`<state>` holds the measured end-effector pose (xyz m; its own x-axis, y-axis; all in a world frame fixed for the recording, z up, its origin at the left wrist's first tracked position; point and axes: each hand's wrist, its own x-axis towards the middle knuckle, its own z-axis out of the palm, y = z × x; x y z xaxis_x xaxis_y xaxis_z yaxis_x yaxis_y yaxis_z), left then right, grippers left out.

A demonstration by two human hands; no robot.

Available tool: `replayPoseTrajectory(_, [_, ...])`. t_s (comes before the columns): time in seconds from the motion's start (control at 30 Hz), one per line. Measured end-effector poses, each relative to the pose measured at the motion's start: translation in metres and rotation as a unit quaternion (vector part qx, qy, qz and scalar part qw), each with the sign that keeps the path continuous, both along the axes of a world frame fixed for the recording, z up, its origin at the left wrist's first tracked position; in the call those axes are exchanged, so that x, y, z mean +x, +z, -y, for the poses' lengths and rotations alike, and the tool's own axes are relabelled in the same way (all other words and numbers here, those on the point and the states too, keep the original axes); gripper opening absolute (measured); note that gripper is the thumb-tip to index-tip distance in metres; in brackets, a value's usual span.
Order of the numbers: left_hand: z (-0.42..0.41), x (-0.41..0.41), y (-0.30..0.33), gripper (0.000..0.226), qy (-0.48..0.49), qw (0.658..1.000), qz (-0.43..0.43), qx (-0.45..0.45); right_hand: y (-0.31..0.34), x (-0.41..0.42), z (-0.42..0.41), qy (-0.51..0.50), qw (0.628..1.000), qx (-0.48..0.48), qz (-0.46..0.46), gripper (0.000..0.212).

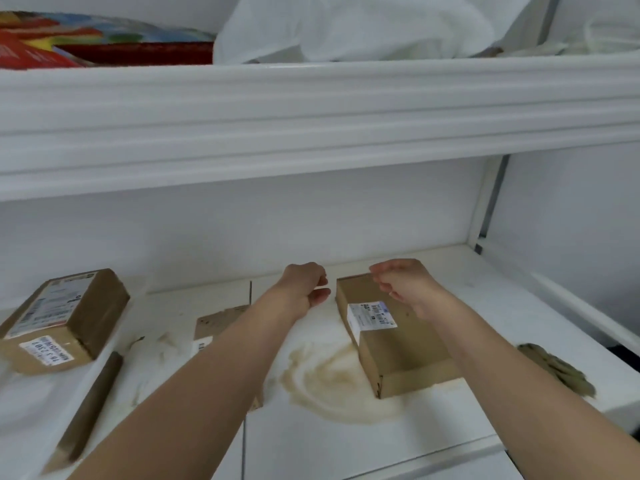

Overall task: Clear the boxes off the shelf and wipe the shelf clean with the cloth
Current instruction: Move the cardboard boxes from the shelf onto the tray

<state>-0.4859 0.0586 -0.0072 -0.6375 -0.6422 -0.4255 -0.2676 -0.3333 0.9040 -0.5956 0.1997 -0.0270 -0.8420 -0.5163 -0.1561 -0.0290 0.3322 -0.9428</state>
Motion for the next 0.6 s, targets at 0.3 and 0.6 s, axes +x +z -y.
replayPoseTrajectory(0.3, [-0.037,-0.052,-0.035,0.007,-0.015,0.999,0.046,-0.013,-0.039,-0.065,-0.044,-0.046,0.992,0.11,0.05,0.035])
replayPoseTrajectory(0.6, [-0.067,-0.06,-0.081,0.017,-0.008,0.996,0.079,0.033,-0.082,-0.087,-0.051,-0.11,0.969,0.219,0.033,0.051])
